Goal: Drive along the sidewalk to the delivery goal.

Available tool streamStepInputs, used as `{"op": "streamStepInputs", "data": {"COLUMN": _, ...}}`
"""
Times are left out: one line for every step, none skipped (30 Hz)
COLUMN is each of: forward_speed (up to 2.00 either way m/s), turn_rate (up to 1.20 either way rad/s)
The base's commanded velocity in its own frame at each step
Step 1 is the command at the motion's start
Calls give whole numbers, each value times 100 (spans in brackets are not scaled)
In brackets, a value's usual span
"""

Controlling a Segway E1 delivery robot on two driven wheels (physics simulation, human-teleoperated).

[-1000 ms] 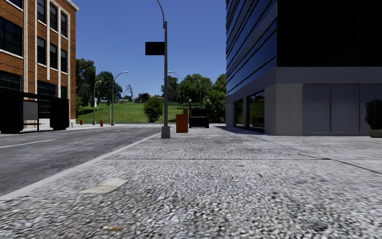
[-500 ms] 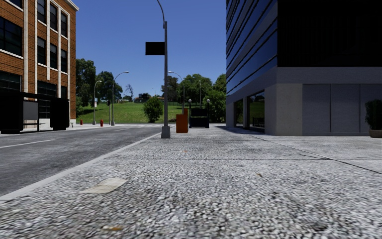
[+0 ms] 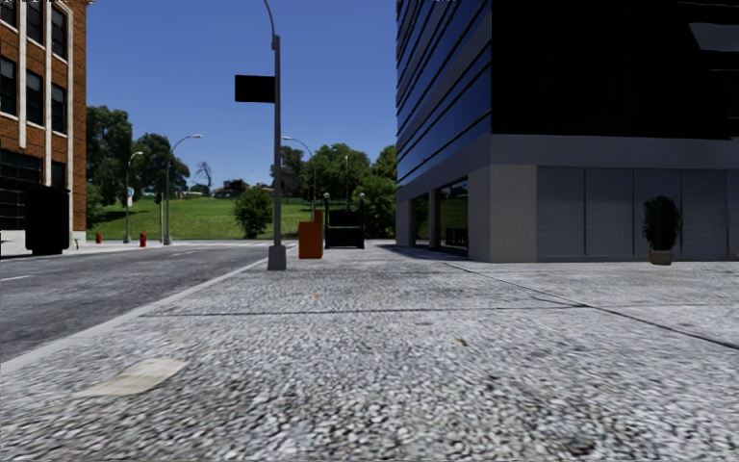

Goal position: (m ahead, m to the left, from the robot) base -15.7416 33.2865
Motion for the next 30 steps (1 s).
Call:
{"op": "streamStepInputs", "data": {"forward_speed": 162, "turn_rate": -69}}
{"op": "streamStepInputs", "data": {"forward_speed": 162, "turn_rate": -77}}
{"op": "streamStepInputs", "data": {"forward_speed": 162, "turn_rate": -77}}
{"op": "streamStepInputs", "data": {"forward_speed": 162, "turn_rate": -81}}
{"op": "streamStepInputs", "data": {"forward_speed": 162, "turn_rate": -82}}
{"op": "streamStepInputs", "data": {"forward_speed": 162, "turn_rate": -83}}
{"op": "streamStepInputs", "data": {"forward_speed": 162, "turn_rate": -83}}
{"op": "streamStepInputs", "data": {"forward_speed": 162, "turn_rate": -85}}
{"op": "streamStepInputs", "data": {"forward_speed": 162, "turn_rate": -88}}
{"op": "streamStepInputs", "data": {"forward_speed": 162, "turn_rate": -89}}
{"op": "streamStepInputs", "data": {"forward_speed": 162, "turn_rate": -89}}
{"op": "streamStepInputs", "data": {"forward_speed": 162, "turn_rate": -89}}
{"op": "streamStepInputs", "data": {"forward_speed": 162, "turn_rate": -90}}
{"op": "streamStepInputs", "data": {"forward_speed": 162, "turn_rate": -90}}
{"op": "streamStepInputs", "data": {"forward_speed": 162, "turn_rate": -90}}
{"op": "streamStepInputs", "data": {"forward_speed": 162, "turn_rate": -90}}
{"op": "streamStepInputs", "data": {"forward_speed": 162, "turn_rate": -90}}
{"op": "streamStepInputs", "data": {"forward_speed": 162, "turn_rate": -90}}
{"op": "streamStepInputs", "data": {"forward_speed": 162, "turn_rate": -90}}
{"op": "streamStepInputs", "data": {"forward_speed": 162, "turn_rate": -92}}
{"op": "streamStepInputs", "data": {"forward_speed": 161, "turn_rate": -93}}
{"op": "streamStepInputs", "data": {"forward_speed": 161, "turn_rate": -94}}
{"op": "streamStepInputs", "data": {"forward_speed": 161, "turn_rate": -94}}
{"op": "streamStepInputs", "data": {"forward_speed": 161, "turn_rate": -94}}
{"op": "streamStepInputs", "data": {"forward_speed": 160, "turn_rate": -94}}
{"op": "streamStepInputs", "data": {"forward_speed": 160, "turn_rate": -96}}
{"op": "streamStepInputs", "data": {"forward_speed": 160, "turn_rate": -96}}
{"op": "streamStepInputs", "data": {"forward_speed": 160, "turn_rate": -97}}
{"op": "streamStepInputs", "data": {"forward_speed": 160, "turn_rate": -98}}
{"op": "streamStepInputs", "data": {"forward_speed": 160, "turn_rate": -99}}
